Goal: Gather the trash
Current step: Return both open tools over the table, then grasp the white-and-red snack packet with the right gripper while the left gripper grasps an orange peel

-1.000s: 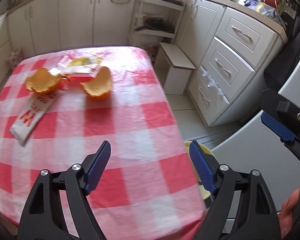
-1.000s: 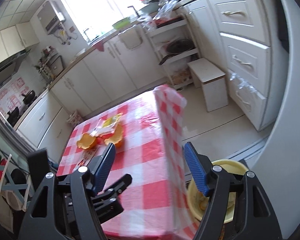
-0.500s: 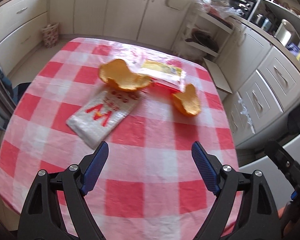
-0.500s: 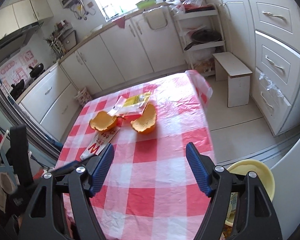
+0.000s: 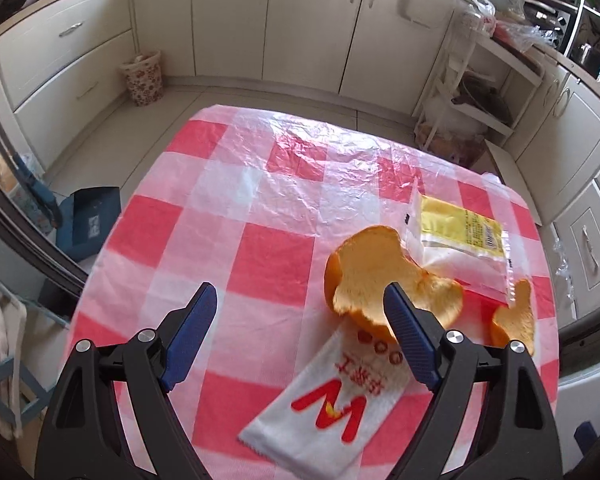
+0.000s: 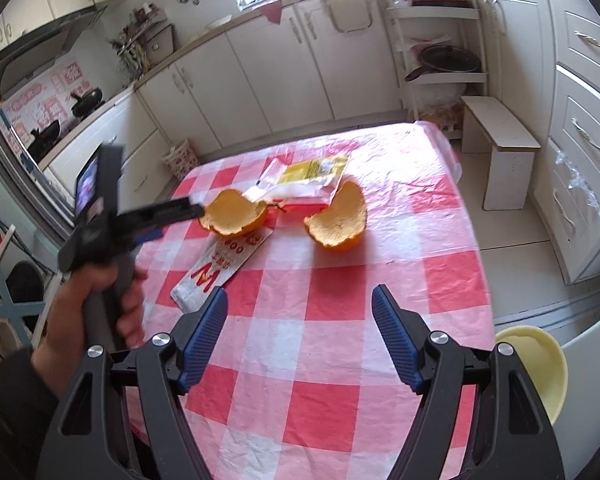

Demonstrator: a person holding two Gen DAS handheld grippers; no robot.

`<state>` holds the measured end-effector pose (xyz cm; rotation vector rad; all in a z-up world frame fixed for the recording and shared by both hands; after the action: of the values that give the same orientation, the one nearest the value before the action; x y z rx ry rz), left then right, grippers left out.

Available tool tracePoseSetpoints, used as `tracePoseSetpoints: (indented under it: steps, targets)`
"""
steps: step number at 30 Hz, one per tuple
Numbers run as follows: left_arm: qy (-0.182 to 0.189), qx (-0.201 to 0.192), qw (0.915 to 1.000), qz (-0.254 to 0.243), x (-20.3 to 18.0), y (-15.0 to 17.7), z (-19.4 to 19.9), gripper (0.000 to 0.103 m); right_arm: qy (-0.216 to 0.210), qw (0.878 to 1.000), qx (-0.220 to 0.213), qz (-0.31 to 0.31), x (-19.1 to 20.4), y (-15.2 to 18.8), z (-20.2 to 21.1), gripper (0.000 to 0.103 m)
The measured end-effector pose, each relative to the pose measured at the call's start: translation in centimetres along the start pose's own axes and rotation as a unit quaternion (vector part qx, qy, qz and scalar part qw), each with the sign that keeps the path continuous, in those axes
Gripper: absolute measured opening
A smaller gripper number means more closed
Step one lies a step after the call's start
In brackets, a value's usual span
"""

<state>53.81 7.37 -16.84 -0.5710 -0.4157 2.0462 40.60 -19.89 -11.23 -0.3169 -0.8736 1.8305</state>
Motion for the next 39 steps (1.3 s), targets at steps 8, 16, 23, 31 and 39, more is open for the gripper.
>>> tracePoseSetpoints:
  steps: [8,16,23,31,39]
  targets:
    - [0.033,0.057,0.9975,0.027,-0.8,0.1,-3.4,0.009,-0.014,0.998,0.049,0.027,1.9,0.3,-3.8,0.072]
    - [0.098,-0.001,0.9921,0.079,1.8,-2.2,5.1,0.005,-0.019,0.995,0.075,0.057,7.0,-0.2,-10.0,0.08]
    - [0.125,-0.036,0.9837,0.123,7.4,-0.9,11.1,0.005,-0.003,0.995,0.076,0.07,12.2,-0.9,-15.1,0.094]
    - [0.139,-0.029,0.98,0.139,9.1,-1.1,11.7,0.005,0.031,0.98,0.085,0.175,15.1,0.1,-15.1,0.068]
    - [0.158,-0.006,0.9799,0.122,7.8,0.6,12.2,0.005,0.029,0.982,0.115,0.146,9.7,1.9,-10.7,0.017]
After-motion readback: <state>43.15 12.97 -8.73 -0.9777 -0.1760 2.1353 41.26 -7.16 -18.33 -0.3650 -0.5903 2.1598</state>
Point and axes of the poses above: each gripper's, at about its wrist camera, not at the fingertips, and z roughly against the way its jaws point, x to its left, y to its underside, the point moved 6 cm from there along -z, roughly the way its jaws point, and after that the axes turned 12 degrees about z, right-handed, at the moved point
